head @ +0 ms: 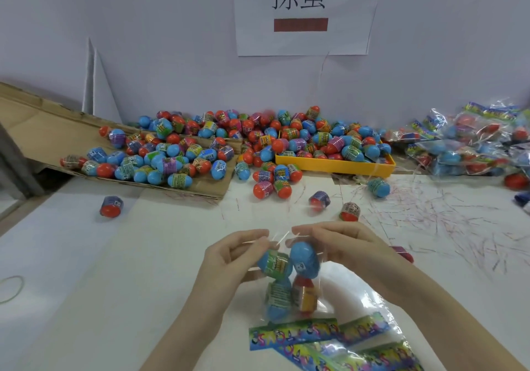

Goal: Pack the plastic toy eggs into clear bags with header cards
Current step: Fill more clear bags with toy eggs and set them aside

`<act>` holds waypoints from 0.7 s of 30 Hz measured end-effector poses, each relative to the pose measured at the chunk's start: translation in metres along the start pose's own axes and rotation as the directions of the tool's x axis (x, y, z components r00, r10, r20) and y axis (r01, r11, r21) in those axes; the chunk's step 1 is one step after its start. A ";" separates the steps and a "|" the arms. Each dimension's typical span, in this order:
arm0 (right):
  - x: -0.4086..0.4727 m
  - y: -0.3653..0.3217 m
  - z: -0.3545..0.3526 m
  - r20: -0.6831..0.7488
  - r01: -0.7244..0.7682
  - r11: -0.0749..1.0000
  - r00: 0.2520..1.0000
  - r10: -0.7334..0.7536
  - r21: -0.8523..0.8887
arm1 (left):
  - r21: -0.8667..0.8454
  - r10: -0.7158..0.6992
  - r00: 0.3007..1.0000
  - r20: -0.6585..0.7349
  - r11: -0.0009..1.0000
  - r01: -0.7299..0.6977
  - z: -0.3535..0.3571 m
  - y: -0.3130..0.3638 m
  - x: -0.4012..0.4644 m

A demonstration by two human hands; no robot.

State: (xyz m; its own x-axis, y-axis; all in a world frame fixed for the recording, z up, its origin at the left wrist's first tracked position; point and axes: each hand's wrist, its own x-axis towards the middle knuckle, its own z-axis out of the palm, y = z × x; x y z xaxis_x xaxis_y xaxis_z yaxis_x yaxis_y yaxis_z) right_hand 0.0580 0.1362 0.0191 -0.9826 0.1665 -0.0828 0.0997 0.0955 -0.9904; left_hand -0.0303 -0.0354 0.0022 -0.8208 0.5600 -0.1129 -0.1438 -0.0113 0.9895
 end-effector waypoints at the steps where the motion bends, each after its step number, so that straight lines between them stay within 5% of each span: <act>1: -0.001 0.000 -0.001 0.000 -0.003 1.000 1.000 0.003 0.001 | -0.016 -0.012 1.000 -0.004 1.000 0.011 -0.001 0.000 0.000; 11: -0.004 0.002 -0.006 -0.108 0.030 0.998 0.994 -0.024 0.050 | -0.118 -0.032 0.999 0.038 0.992 0.036 -0.008 0.000 0.000; 21: -0.003 0.001 -0.012 -0.070 -0.011 0.997 0.997 0.016 0.075 | 0.085 0.063 0.993 0.100 0.994 -0.071 -0.025 0.008 0.004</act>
State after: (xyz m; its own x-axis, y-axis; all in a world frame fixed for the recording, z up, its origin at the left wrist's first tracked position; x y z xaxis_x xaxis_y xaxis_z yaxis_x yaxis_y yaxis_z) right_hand 0.0628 0.1477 0.0199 -0.9673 0.2367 -0.0910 0.0984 0.0195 -0.9950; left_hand -0.0483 -0.0537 0.0074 -0.7690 0.6380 -0.0412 -0.0374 0.0195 0.9991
